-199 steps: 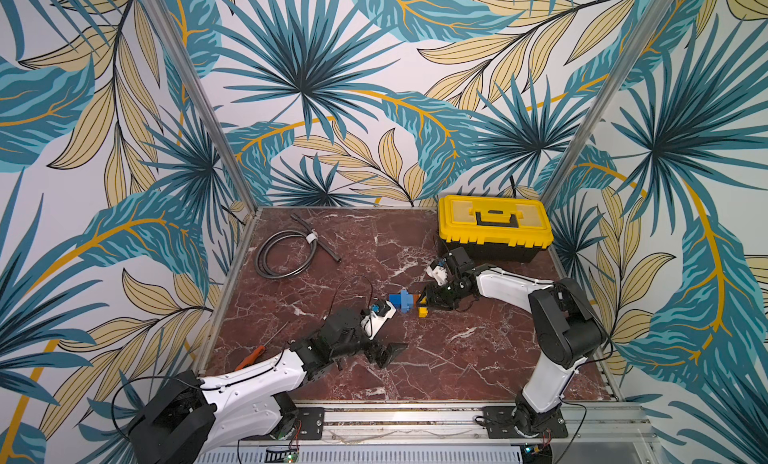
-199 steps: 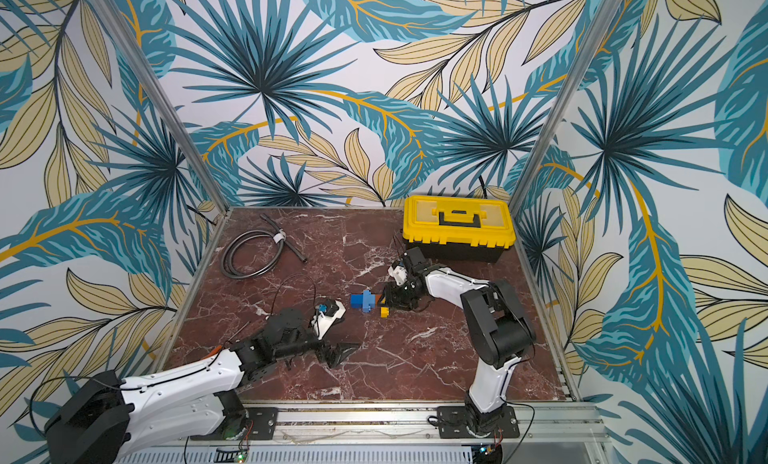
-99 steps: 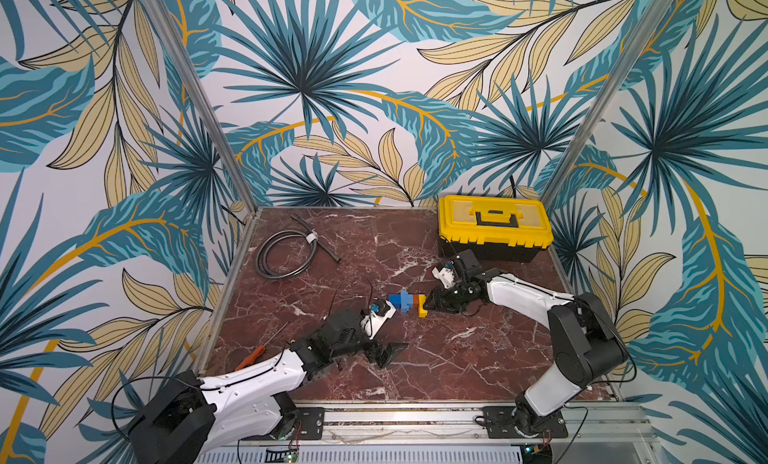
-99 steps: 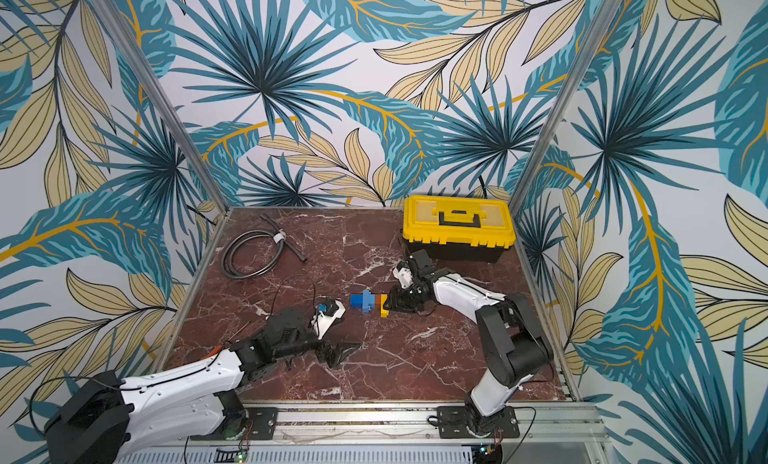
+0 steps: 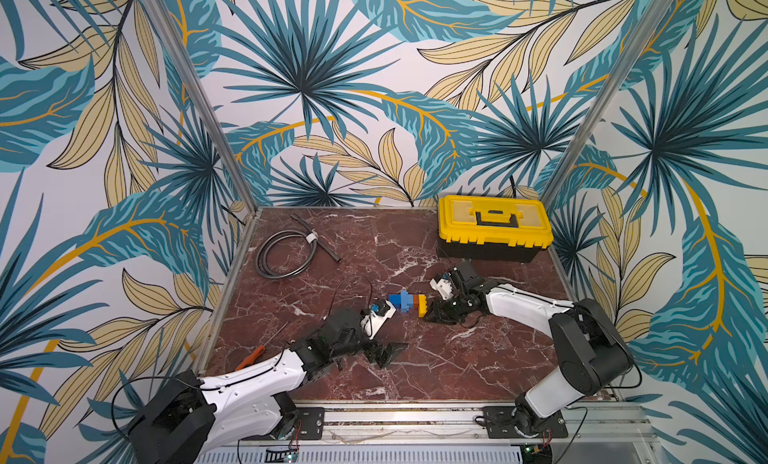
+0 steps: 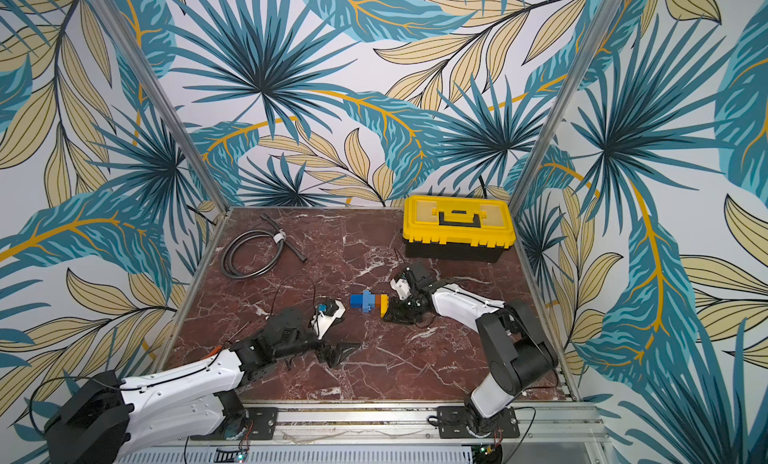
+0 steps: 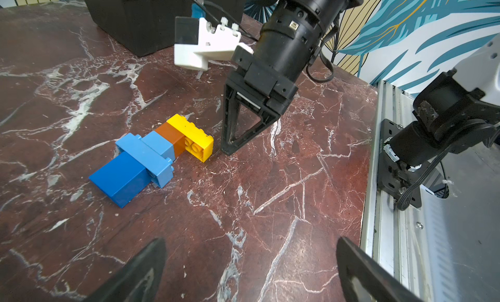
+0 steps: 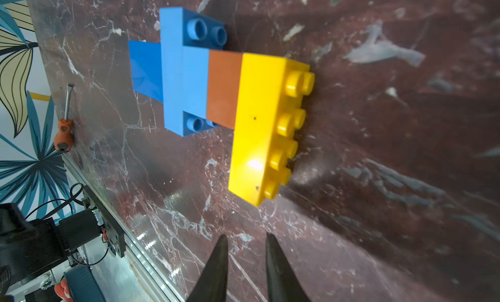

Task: Assemble the letter f with lego
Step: Place the lego brick at the center of the board.

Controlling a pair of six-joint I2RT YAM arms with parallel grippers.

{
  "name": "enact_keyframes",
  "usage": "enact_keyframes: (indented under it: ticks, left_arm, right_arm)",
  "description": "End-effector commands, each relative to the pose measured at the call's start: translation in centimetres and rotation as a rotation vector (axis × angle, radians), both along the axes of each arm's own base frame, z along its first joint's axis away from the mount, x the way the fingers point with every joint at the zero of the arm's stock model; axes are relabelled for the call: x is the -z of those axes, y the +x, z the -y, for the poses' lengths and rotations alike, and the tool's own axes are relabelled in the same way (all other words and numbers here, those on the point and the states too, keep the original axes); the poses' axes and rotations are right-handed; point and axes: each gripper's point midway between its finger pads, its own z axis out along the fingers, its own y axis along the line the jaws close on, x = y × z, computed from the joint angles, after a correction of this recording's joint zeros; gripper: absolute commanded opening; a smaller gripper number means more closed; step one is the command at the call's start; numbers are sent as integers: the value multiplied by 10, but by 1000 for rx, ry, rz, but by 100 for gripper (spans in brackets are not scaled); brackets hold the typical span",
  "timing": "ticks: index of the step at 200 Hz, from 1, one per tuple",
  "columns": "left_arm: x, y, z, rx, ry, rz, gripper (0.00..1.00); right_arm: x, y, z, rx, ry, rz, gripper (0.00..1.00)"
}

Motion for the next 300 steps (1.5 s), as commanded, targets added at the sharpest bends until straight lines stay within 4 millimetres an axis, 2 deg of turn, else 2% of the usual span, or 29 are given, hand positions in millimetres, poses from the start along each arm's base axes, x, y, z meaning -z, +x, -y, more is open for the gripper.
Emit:
enact_keyframes:
  ticks: [1,40,84,136,179,204,234,272,300]
  left_arm:
    - [-17,4,5,-1,-34,28,99]
    - [-17,4,6,4,-34,23,99]
    - [-16,6,5,-10,-28,30,99]
    - [-12,26,-16,-175,2,62,99]
    - [-8,33,-28,-241,9,62,99]
    - [-9,38,-31,-257,3,56,100]
    - [-25,49,-42,-325,-37,72,99]
    - [-66,67,-62,-433,-102,165,99]
    - [-80,87,-71,-480,-82,192,100]
  right_arm:
    - [14,2,-4,20,4,-18,25]
    - [26,15,-2,30,-52,-16,24]
    - [28,39,-1,33,-119,11,24]
    - [23,70,-7,28,-156,51,24]
    - [19,82,-9,9,-180,67,24]
    - [13,80,-8,-2,-175,68,24]
    - [-13,72,0,9,-175,120,27]
    - [-68,69,20,33,-223,258,36]
    - [-102,73,35,69,-245,345,44]
